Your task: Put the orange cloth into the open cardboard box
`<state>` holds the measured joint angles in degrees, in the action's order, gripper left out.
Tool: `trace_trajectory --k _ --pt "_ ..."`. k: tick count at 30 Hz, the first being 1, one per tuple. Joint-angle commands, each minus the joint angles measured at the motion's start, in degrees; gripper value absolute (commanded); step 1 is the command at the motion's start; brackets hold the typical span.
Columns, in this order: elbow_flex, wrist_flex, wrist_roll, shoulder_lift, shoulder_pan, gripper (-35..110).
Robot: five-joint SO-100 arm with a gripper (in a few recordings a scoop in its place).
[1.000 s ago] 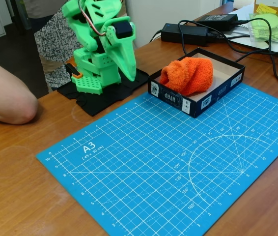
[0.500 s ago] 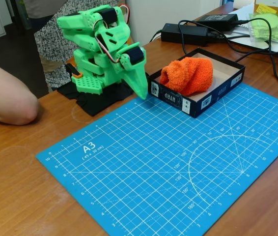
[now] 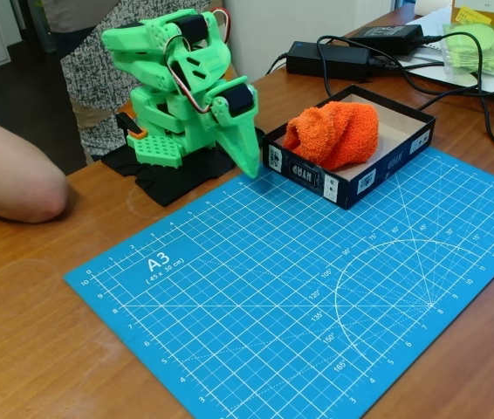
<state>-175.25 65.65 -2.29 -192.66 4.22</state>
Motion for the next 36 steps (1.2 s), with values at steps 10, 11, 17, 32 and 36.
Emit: trace_trajectory --k 10,11,17,32,36 --pt "-0.4 0.4 -1.9 -0.6 2.9 0" --pt "-0.4 0.4 -1.9 -0.6 2.8 0" --pt "-0.4 0.4 -2.1 -0.6 3.0 0" --pt "-0.4 0.4 -1.1 -0.6 1.6 0" --pt "-0.4 0.4 -0.9 -0.6 1.1 0"
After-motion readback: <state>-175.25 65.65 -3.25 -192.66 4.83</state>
